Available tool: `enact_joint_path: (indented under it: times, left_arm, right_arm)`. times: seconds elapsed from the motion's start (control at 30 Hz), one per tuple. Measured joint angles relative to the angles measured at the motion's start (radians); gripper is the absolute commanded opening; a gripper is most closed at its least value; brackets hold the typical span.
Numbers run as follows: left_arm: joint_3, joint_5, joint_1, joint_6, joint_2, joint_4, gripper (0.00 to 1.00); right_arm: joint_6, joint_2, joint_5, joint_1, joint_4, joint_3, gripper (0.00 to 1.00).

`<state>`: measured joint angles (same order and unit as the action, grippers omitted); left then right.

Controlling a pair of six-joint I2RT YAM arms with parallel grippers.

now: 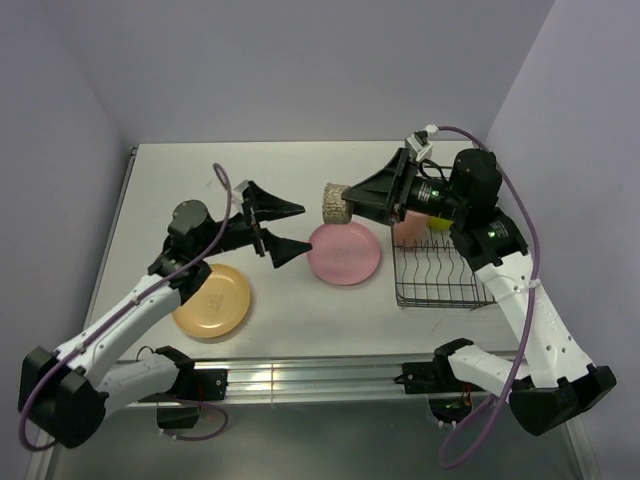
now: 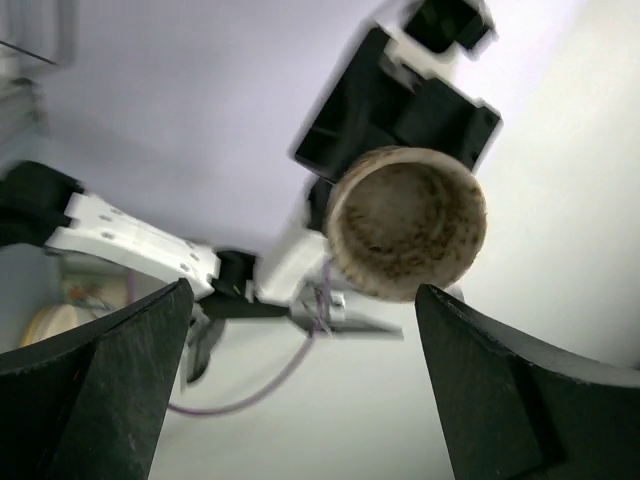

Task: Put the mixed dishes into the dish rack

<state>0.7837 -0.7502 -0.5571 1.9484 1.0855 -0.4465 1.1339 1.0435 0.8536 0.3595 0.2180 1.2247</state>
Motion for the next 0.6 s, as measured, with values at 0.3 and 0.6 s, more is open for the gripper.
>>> enact_joint_path:
  times: [0.3, 0.6]
  left_arm:
    - [-0.088, 0.068, 0.161, -0.105, -0.212, 0.641, 0.94]
    - [0.072, 0.066, 0.170, -0.268, -0.067, 0.819, 0.93]
  right_arm:
    - [-0.415, 0.105, -0.344, -0.215, 0.640, 0.352, 0.00]
    - [-0.606, 0.219, -0.813, -0.333, 0.856, 0.315, 0.00]
